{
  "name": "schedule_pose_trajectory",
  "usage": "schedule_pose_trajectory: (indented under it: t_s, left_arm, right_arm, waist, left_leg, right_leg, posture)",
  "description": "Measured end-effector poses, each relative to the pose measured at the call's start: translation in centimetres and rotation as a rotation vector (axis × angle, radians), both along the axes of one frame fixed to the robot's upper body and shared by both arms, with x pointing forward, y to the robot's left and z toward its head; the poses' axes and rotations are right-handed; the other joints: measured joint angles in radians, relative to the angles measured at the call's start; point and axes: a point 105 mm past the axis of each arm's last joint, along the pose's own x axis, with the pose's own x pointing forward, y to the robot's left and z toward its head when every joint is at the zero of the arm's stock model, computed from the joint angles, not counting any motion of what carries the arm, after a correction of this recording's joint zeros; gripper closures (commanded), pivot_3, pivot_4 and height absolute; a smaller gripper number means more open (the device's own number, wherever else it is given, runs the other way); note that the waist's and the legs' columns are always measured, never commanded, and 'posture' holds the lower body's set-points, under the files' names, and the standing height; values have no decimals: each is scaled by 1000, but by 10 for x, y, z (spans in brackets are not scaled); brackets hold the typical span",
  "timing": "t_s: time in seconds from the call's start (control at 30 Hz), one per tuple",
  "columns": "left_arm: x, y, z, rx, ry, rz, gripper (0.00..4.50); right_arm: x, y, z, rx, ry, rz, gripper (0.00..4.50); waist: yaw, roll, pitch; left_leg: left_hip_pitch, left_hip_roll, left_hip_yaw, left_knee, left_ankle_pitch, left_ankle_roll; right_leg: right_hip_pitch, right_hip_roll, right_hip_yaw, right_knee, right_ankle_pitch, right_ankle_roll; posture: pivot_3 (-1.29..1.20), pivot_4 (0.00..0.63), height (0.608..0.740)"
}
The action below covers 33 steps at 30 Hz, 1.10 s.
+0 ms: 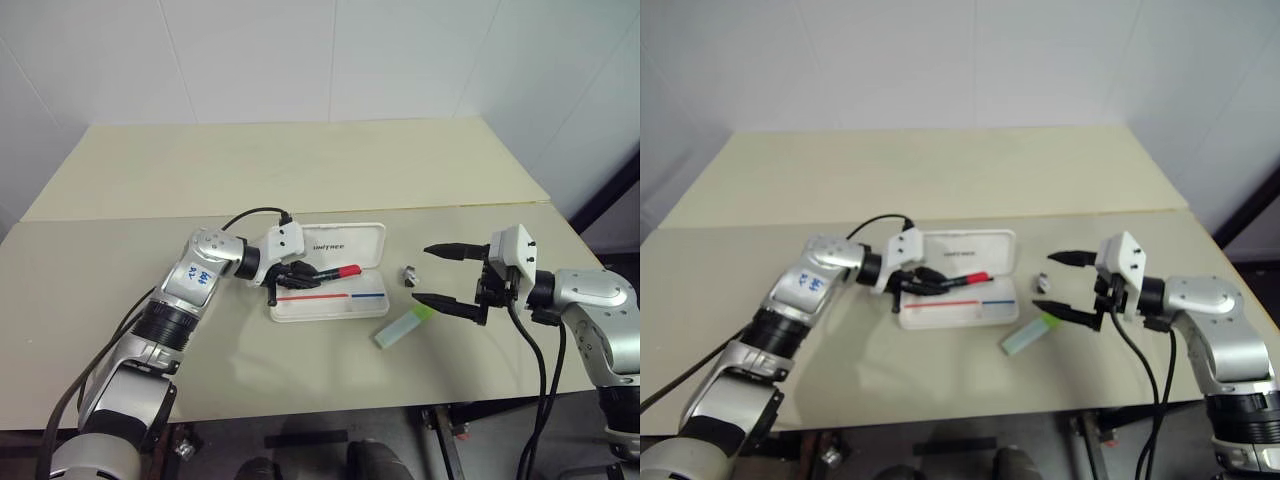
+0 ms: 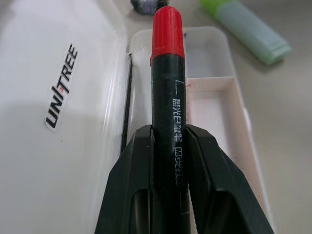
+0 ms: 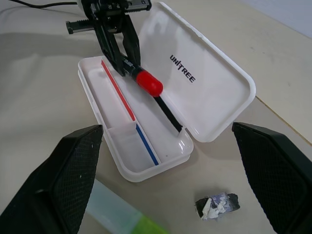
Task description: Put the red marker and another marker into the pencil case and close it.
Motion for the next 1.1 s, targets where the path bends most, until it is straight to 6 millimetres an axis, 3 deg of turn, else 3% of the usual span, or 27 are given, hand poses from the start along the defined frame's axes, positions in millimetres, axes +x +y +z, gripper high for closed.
schedule_pose_trajectory:
  t_s: [0.3, 0.6, 0.7, 0.93, 1.1]
  left_arm:
    - [1, -4, -12, 38, 30, -3, 3941]
    - [4, -13, -13, 26, 23, -3, 859]
    - [0, -16, -11, 7, 37, -37, 26]
    - [-23, -24, 24, -111, 21, -176, 26]
    - [-34, 8, 33, -160, 16, -156, 26]
  right_arm:
    - [-2, 6, 4, 10, -9, -10, 0]
    - [-3, 8, 6, 20, -17, -16, 0]
    - [-3, 8, 6, 22, -17, -18, 0]
    - [-3, 9, 7, 31, -13, -13, 0]
    - [-4, 7, 5, 10, 9, 2, 0]
  waist:
    - [1, 0, 0]
    - [2, 0, 0]
    - [2, 0, 0]
    - [-1, 0, 0]
    - [-1, 1, 0]
  left_leg:
    - [0, 0, 0, 0, 0, 0]
    - [0, 0, 0, 0, 0, 0]
    - [0, 0, 0, 0, 0, 1]
    - [0, 0, 0, 0, 0, 1]
    - [1, 0, -1, 0, 0, 1]
  right_leg:
    - [0, 0, 0, -1, 0, 0]
    - [1, 0, 0, -1, 0, 0]
    - [1, 0, 0, -1, 0, 0]
    - [1, 0, 0, -1, 0, 0]
    - [1, 0, 0, 0, 0, 0]
  posture:
    - [0, 150, 740]
    - [0, 150, 740]
    - [0, 150, 740]
    - [0, 150, 740]
    - [0, 150, 740]
